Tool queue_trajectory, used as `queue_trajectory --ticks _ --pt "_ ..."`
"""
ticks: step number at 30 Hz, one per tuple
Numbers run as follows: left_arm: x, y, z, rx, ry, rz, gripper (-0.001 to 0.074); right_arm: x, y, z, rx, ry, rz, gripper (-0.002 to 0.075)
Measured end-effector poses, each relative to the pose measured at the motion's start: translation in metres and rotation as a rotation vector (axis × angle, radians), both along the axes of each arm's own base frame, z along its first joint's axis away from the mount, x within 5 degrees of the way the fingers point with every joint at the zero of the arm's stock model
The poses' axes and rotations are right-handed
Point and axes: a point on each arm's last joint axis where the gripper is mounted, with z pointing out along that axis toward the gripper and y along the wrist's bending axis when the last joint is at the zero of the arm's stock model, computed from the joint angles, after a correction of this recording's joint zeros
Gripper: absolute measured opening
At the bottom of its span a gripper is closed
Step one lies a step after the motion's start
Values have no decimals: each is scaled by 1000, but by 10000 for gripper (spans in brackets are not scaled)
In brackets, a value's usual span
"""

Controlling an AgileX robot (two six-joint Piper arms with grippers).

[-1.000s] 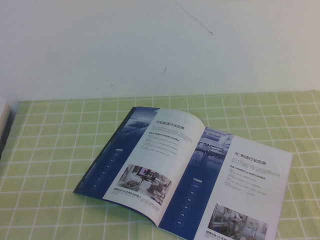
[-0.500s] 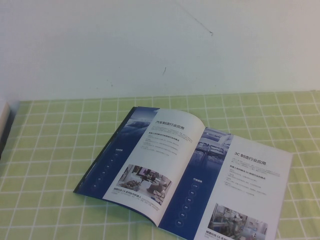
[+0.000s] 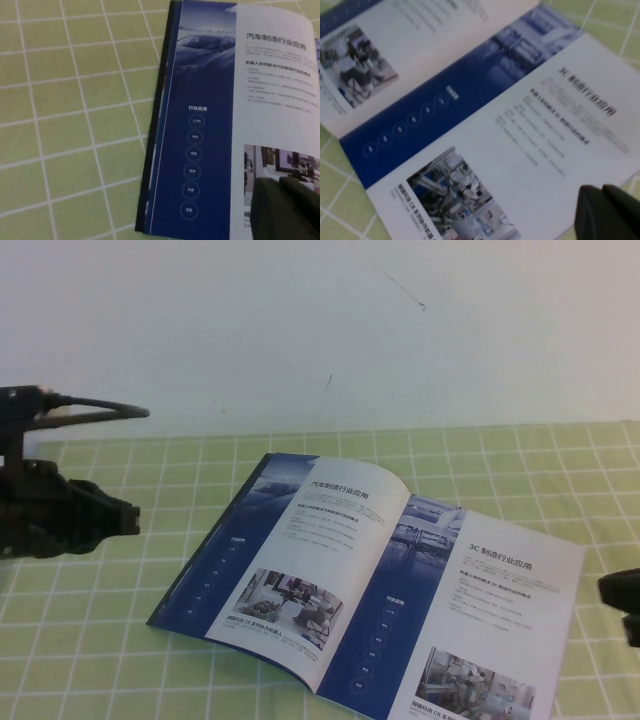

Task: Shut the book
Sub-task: 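Close the open booklet and leave it lying on the table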

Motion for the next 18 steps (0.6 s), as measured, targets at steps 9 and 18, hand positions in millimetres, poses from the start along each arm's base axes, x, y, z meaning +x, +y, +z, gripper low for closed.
queue_trajectory --ticks 9,18 --pt "77 -28 -39 113 112 -131 -4 27 46 -81 -141 196 153 -4" --pt "125 -44 -78 343 137 -147 -4 32 53 -117 -171 325 170 -3"
